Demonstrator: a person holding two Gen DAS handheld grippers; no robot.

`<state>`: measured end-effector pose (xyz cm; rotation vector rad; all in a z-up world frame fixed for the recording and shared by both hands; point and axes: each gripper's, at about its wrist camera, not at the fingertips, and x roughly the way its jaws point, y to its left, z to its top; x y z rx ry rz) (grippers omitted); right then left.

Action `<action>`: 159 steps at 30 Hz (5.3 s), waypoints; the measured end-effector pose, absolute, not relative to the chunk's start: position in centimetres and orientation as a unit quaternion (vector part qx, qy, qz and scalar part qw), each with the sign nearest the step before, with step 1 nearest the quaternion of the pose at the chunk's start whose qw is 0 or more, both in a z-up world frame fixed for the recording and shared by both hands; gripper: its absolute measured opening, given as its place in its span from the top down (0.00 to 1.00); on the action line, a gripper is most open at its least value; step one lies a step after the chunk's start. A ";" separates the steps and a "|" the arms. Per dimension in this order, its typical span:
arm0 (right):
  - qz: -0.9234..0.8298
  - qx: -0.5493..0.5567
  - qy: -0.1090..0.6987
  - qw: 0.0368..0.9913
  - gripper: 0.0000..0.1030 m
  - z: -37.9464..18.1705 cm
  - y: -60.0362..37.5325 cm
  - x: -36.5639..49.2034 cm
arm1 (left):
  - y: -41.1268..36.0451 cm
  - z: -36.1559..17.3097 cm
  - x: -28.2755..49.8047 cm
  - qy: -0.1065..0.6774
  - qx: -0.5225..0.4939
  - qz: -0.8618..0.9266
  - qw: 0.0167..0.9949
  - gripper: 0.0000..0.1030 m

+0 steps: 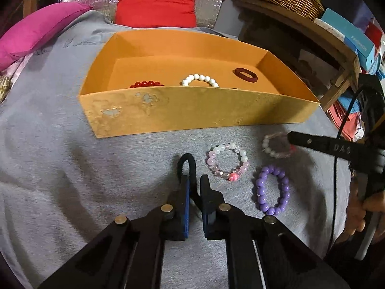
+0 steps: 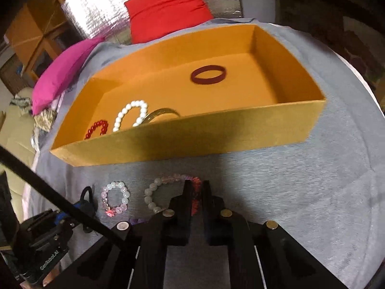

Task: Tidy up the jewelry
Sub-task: 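Grasp the black cord loop with the left tool while the right tool grasps the pink-white beaded bracelet, then lift both held bracelets and carry them toward the orange box, then lower the black cord loop into the box with the left tool while the right tool lowers the pink-white bracelet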

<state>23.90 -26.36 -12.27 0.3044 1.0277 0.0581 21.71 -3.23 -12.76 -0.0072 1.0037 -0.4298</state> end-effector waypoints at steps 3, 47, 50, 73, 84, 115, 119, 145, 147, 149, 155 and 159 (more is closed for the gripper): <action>0.024 0.152 0.486 0.860 0.92 -11.9 -27.5 23.4 | -2.3 -12.7 21.7 0.476 -0.003 -0.201 0.856 0.92; 0.004 0.141 0.472 0.870 0.92 -11.5 -28.9 22.7 | -2.1 -13.1 21.4 0.471 0.052 -0.193 0.859 0.72; 0.002 0.143 0.479 0.866 0.93 -12.0 -28.9 22.9 | -2.3 -13.9 21.8 0.478 0.055 -0.189 0.856 0.72; 0.059 0.115 0.429 0.894 0.92 -9.3 -27.5 21.6 | -1.0 -10.2 20.5 0.416 0.029 -0.203 0.886 0.95; 0.024 0.109 0.488 0.866 0.67 -12.4 -27.6 23.5 | -1.5 -10.7 20.5 0.424 0.041 -0.193 0.884 0.95; 0.061 0.137 0.307 0.940 0.92 -4.3 -28.5 19.9 | -1.1 -6.7 20.3 0.362 0.031 -0.169 0.916 0.95; 0.061 0.148 0.287 0.944 0.92 -3.2 -28.7 20.4 | -1.4 -5.6 21.3 0.351 0.031 -0.171 0.920 0.95; 0.025 0.202 0.323 0.924 0.92 -6.4 -29.8 29.6 | -4.8 -5.6 31.4 0.389 0.016 -0.142 0.910 0.95; 0.024 0.201 0.319 0.926 0.92 -6.3 -29.7 29.3 | -4.8 -5.1 30.7 0.377 0.029 -0.131 0.916 0.95; 0.024 0.200 0.313 0.928 0.92 -6.1 -29.6 28.9 | -5.1 -4.5 30.0 0.363 0.046 -0.120 0.923 0.95; 0.020 0.201 0.308 0.930 0.92 -6.2 -29.3 28.6 | -5.1 -3.8 29.6 0.343 0.074 -0.099 0.931 0.95; 0.020 0.200 0.312 0.929 0.92 -6.6 -28.9 28.8 | -4.7 -3.9 29.9 0.344 0.072 -0.093 0.932 0.95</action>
